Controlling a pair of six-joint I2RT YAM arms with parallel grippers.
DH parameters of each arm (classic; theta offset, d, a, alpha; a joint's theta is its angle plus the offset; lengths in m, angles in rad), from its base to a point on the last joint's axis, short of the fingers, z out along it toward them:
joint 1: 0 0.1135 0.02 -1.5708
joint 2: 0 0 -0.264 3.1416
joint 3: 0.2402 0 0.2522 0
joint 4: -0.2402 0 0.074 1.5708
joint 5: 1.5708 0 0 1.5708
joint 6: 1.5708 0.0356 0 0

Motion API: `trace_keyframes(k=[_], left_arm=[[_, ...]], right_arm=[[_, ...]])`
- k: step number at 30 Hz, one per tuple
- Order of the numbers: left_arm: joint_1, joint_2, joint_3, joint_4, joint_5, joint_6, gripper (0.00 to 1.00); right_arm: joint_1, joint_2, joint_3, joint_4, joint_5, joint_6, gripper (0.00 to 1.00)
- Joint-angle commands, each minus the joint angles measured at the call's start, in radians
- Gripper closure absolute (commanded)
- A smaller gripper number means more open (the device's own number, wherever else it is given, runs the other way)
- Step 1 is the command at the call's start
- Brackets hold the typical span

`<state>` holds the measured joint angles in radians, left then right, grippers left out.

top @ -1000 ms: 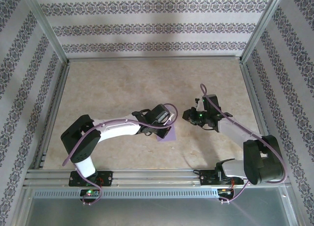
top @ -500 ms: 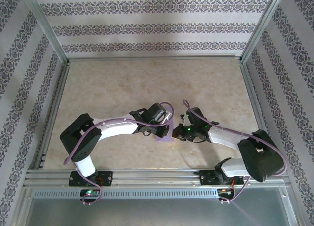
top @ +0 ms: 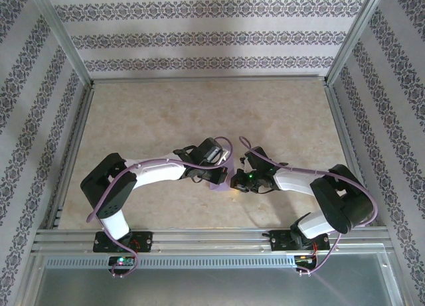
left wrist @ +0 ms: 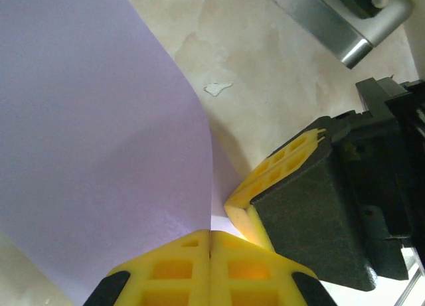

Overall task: Fold a paper plane with a square sheet of paper (fold left side to right side)
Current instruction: Fold the triangle a second time at the center of the table.

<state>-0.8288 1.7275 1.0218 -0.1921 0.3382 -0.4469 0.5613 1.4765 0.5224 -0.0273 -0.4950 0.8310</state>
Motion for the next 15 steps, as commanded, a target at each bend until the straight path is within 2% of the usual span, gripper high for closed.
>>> trace_keyframes(k=[1, 15], left_arm=[[0.030, -0.022, -0.023, 0.014, 0.025, -0.012, 1.00], [0.094, 0.022, -0.035, -0.017, 0.037, 0.038, 1.00]], right_arm=[[0.009, 0.025, 0.013, -0.075, 0.048, -0.028, 1.00], [0.009, 0.041, 0.025, -0.116, 0.058, -0.059, 1.00]])
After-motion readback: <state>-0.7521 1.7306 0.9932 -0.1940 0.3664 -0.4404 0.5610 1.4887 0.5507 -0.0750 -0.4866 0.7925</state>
